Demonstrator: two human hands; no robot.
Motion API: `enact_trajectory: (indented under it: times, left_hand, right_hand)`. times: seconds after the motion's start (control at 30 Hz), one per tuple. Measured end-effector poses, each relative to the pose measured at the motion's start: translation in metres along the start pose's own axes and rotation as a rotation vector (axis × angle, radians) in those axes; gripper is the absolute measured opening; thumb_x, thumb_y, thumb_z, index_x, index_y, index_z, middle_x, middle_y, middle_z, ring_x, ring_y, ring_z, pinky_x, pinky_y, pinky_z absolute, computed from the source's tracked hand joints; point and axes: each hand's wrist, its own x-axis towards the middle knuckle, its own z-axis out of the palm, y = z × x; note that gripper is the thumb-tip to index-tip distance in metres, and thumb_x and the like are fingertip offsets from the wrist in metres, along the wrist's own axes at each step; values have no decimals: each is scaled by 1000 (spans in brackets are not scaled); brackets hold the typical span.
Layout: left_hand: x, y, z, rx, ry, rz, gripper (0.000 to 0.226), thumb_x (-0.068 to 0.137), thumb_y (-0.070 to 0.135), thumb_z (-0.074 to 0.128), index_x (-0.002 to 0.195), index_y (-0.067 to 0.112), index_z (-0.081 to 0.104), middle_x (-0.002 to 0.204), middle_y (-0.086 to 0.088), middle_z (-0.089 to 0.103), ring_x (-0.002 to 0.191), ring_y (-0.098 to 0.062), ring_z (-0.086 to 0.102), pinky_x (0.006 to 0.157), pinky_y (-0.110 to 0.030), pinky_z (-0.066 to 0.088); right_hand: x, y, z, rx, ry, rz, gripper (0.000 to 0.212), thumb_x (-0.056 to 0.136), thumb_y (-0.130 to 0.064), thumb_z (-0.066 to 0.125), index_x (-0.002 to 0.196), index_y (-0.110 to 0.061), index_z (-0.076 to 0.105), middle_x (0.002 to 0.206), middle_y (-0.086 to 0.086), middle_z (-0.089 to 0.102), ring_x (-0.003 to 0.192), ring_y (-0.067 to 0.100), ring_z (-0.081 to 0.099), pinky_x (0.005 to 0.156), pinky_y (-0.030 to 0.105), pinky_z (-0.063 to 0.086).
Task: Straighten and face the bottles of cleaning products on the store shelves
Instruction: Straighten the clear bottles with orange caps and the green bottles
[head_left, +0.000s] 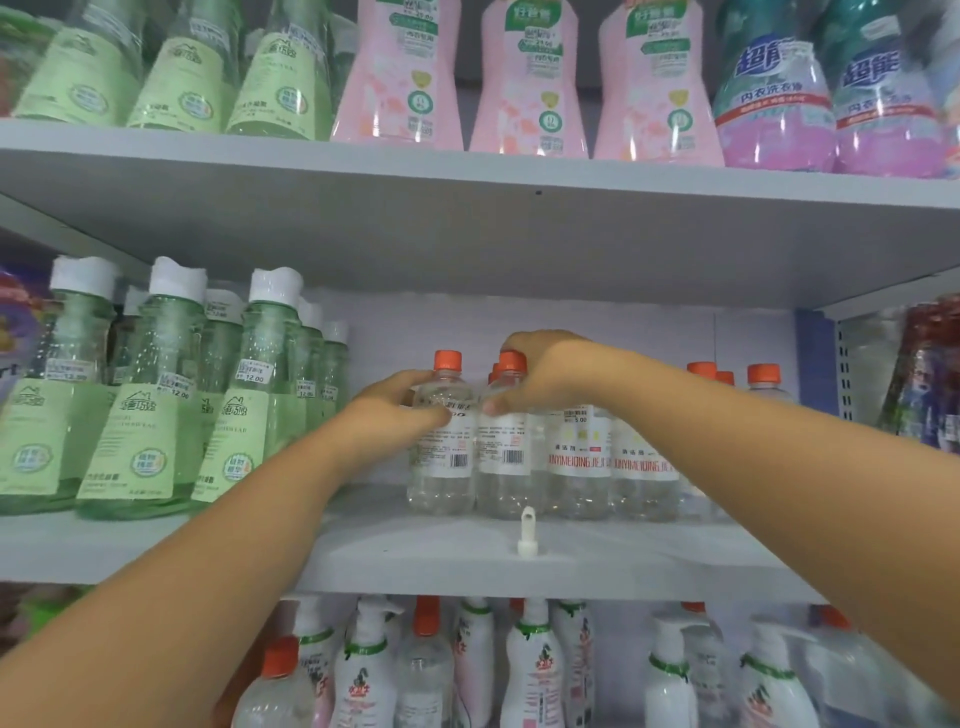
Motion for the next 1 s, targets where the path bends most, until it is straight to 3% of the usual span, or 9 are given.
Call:
enact_trajectory:
  times: [0.13,0.27,0.33,0.43,0.57,0.63,0.7,0.87,1.0]
  left_hand:
    - [-6,0,-2,61,14,-13,50,84,45,81,126,43,53,106,22,59,88,3,63,62,-14,45]
    - [-12,-1,-3,107,-86,-85,63,86,28,76,139,40,44,111,10,69,98,-11,70,86,-36,61]
    - [-13,-1,-3,53,-118,-127,70,86,21,77,144,34,42,115,2,71,102,-17,72,91,-43,62]
    - [-13,-1,-4,69,-102,-148,79,80,30,89,144,27,42,110,1,68,97,-16,72,81,-34,63]
    - [-14,0,-5,118,-141,-178,80,79,36,89,143,29,42,112,5,67,101,-13,69,83,-32,62]
    - [-16,0,-7,85,-202,-229,76,83,26,86,145,27,42,119,2,68,107,-17,68,88,-37,63]
    - [-17,-1,-6,61,-220,-250,74,83,21,86,144,23,45,120,-2,69,106,-19,70,84,-37,64]
    - [-17,-4,-4,116,-187,-243,72,73,36,93,130,26,51,113,3,68,99,-15,71,78,-31,64]
    - [-15,-9,-5,98,-275,-277,75,77,19,89,139,26,48,115,3,73,103,-14,72,86,-35,64]
  right_hand:
    - [7,-4,-3,-104,-48,5,83,76,-77,70,141,-32,45,130,-6,57,115,27,53,94,41,48]
    - [7,-1,-15,-59,28,18,62,91,-75,51,122,-24,66,118,-1,69,101,22,65,88,37,50]
    - [8,3,-17,46,63,44,54,96,-66,54,110,-17,73,105,6,76,94,24,72,86,38,57]
    - [11,7,-13,105,52,14,38,98,-52,61,106,-17,75,104,5,76,95,25,73,87,37,59]
    - [11,15,-19,170,-29,-37,25,101,-44,58,117,-32,74,119,-8,70,97,21,72,59,23,50]
    - [11,19,-20,213,-44,-44,26,100,-45,59,120,-35,73,122,-14,65,95,14,68,67,25,45]
    - [14,20,-15,267,4,-33,26,96,-51,62,111,-34,76,116,-16,67,90,12,68,63,24,46]
    - [17,19,-13,301,35,-65,21,98,-42,65,115,-33,75,114,-12,71,84,13,70,69,27,56]
    - [16,24,-13,305,-10,-54,27,98,-46,63,121,-35,72,104,-9,72,87,15,72,60,22,49]
